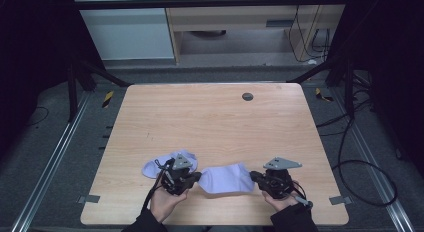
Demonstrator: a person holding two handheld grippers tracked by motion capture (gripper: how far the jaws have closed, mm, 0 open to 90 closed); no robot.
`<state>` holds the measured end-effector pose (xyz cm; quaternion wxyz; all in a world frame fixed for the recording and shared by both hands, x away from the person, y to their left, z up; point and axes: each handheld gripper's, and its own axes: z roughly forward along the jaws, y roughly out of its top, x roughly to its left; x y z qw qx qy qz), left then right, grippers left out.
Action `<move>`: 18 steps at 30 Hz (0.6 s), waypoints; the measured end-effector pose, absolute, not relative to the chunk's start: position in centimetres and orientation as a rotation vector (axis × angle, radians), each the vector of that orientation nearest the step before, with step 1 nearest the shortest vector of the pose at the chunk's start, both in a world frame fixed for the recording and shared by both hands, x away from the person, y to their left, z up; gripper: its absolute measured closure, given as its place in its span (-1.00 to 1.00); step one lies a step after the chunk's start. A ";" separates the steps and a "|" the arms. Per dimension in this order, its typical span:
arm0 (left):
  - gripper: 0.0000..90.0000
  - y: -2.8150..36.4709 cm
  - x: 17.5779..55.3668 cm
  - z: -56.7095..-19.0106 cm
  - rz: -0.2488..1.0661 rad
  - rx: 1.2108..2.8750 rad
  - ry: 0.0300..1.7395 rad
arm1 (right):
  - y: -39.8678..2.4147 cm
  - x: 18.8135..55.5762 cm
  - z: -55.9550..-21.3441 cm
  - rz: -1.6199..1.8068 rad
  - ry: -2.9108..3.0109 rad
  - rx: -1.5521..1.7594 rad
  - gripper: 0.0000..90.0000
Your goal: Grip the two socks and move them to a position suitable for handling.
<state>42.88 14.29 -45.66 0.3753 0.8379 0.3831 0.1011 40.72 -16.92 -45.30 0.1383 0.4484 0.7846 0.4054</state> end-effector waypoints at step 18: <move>0.97 15.6 43.1 -48.6 0.227 2.173 1.054 | -15.0 40.9 -48.0 1.066 2.347 1.329 0.92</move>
